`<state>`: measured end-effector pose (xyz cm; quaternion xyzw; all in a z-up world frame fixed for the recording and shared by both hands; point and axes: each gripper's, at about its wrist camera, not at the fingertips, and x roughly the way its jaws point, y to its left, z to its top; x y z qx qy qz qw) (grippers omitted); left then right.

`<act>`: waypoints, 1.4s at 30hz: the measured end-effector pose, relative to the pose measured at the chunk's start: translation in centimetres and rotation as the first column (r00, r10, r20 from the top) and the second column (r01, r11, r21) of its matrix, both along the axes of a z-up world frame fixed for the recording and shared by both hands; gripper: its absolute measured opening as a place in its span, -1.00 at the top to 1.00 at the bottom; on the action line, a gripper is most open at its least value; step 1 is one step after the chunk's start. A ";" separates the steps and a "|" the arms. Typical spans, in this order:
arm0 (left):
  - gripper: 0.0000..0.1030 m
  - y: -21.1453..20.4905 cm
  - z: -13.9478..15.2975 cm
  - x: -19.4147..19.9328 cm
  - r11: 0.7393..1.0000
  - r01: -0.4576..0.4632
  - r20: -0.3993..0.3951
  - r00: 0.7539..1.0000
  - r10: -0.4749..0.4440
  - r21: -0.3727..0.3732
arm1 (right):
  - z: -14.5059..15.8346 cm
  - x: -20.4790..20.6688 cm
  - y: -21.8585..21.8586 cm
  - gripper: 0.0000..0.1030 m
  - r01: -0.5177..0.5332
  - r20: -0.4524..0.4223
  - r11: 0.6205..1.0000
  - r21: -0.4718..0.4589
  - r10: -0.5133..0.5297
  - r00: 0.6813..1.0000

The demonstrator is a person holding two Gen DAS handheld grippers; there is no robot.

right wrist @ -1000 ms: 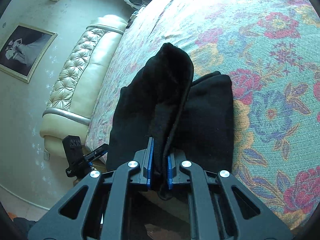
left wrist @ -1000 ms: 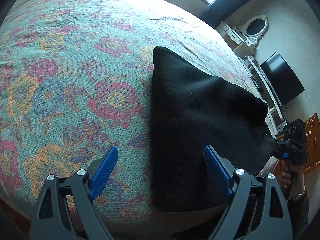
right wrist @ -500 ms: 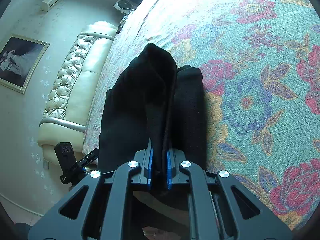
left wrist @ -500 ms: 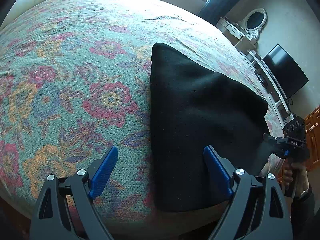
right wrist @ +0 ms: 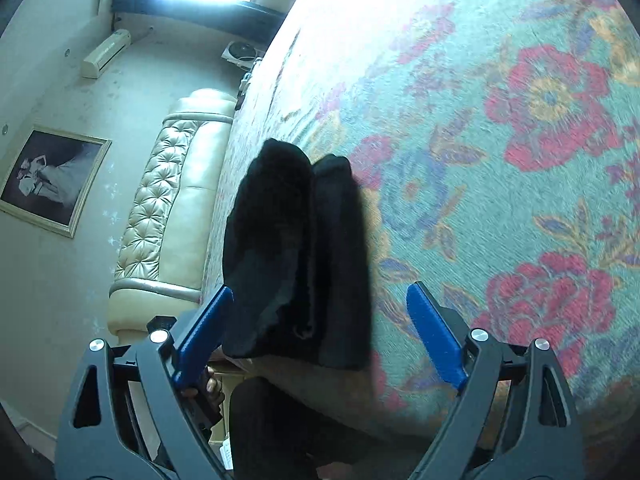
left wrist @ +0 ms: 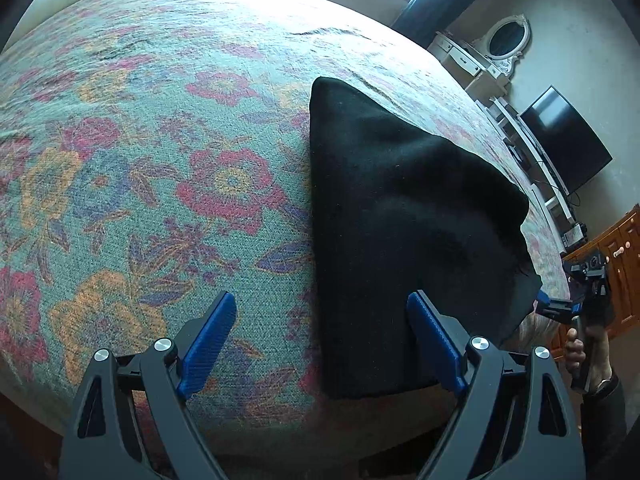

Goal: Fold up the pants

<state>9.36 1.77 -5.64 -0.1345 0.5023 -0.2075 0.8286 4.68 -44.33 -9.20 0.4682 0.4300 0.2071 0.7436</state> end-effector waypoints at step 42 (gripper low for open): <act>-0.33 -1.2 0.2 -1.4 0.977 0.112 -0.078 0.989 -0.128 -0.181 | -0.2 -0.2 0.8 -0.29 -0.175 0.096 0.984 -0.043 0.178 0.979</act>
